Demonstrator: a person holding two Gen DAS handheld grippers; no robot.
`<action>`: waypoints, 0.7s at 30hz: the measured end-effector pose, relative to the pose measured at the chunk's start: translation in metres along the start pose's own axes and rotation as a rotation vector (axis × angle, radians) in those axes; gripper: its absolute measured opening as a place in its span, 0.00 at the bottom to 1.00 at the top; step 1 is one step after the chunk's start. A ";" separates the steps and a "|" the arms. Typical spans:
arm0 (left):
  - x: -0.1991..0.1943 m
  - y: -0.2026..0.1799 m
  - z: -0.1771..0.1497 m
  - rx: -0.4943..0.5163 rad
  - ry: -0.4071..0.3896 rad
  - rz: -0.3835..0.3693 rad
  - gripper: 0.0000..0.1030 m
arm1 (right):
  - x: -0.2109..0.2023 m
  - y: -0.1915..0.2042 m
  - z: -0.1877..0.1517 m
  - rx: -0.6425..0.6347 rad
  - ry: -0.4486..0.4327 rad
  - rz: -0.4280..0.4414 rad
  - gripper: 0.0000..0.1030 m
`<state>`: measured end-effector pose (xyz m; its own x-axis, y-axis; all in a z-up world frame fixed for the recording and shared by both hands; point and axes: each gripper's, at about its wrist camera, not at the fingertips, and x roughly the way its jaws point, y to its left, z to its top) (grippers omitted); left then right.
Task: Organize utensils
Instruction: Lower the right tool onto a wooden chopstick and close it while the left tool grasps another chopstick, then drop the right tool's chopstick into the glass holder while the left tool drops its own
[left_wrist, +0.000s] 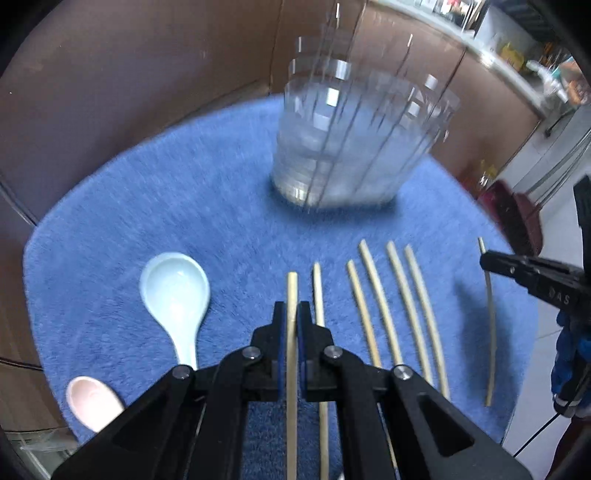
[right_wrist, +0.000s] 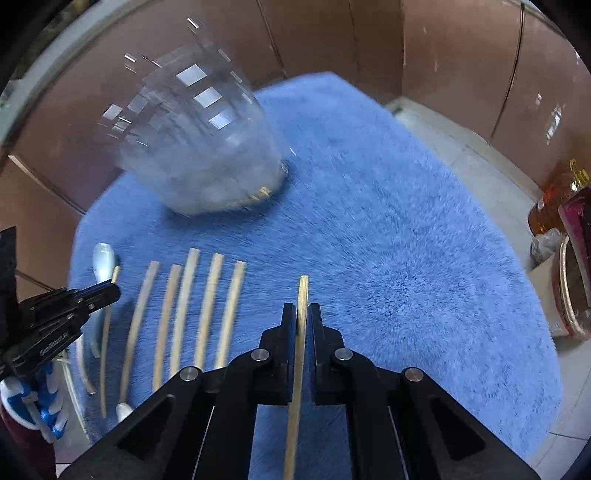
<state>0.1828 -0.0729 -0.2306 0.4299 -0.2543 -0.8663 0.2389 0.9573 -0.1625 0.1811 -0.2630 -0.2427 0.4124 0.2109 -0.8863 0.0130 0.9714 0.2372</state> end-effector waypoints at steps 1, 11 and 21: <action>-0.014 -0.001 0.002 -0.004 -0.042 -0.010 0.04 | -0.014 0.004 -0.001 -0.011 -0.034 0.015 0.05; -0.140 -0.006 0.042 -0.039 -0.467 -0.145 0.04 | -0.165 0.056 0.017 -0.144 -0.460 0.124 0.05; -0.183 0.004 0.114 -0.170 -0.853 -0.204 0.05 | -0.215 0.082 0.072 -0.177 -0.724 0.141 0.05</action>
<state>0.2046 -0.0379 -0.0193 0.9108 -0.3728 -0.1777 0.2788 0.8724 -0.4015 0.1594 -0.2371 -0.0036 0.8952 0.2696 -0.3550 -0.2055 0.9563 0.2080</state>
